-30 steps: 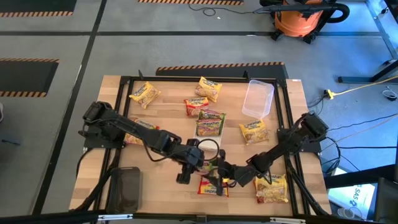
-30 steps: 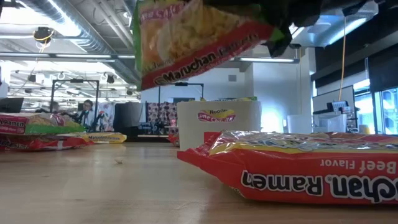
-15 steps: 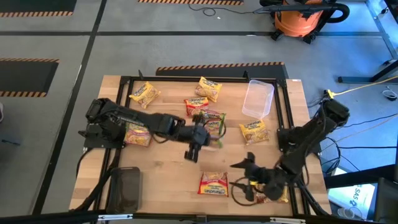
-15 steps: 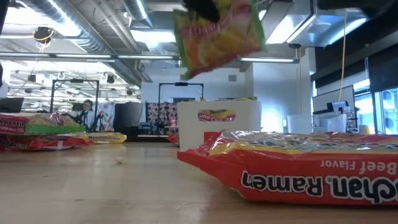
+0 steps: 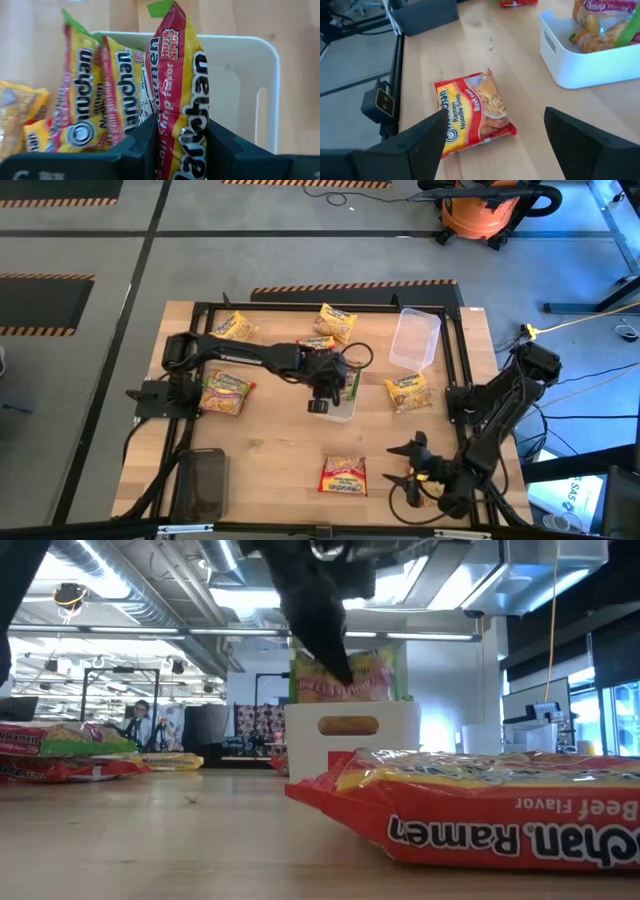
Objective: Sort Maruchan noodles
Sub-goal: Put the green noodle pack into the white bin
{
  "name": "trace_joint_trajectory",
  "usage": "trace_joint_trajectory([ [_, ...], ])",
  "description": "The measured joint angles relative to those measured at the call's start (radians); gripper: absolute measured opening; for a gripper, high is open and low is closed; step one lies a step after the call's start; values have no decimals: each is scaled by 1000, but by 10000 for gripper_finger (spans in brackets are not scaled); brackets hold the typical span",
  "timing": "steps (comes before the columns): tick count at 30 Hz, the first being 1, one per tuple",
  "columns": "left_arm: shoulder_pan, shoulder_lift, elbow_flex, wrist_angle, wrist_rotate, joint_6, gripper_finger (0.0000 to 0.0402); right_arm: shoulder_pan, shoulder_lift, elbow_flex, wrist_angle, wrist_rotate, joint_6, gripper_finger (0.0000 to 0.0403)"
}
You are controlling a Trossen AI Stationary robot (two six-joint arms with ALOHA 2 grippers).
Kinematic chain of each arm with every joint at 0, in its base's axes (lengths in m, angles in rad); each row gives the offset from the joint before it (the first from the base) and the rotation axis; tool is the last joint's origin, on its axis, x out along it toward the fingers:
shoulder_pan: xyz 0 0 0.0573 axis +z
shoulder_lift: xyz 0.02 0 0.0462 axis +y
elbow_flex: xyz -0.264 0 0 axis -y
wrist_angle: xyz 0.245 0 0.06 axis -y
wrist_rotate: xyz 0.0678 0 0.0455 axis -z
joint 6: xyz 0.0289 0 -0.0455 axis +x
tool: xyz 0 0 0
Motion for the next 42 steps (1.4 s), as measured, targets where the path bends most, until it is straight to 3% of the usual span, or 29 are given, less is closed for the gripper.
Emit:
trace_joint_trajectory([
  [4, 0, 33, 4, 15, -9, -1, 113, 0, 0, -11, -2, 4, 4, 307],
  [8, -3, 58, 2, 43, 49, -3, 119, 0, 0, -10, 0, 5, 3, 307],
  [20, -4, 60, 7, 31, 41, -38, 206, 0, 0, -10, -2, 5, -2, 307],
  [35, -19, -28, 44, -46, 81, -81, 206, 0, 0, -10, -4, -3, -28, 307],
  [42, -28, 34, 20, -36, -6, -53, 206, 0, 0, -10, -8, 3, -28, 307],
])
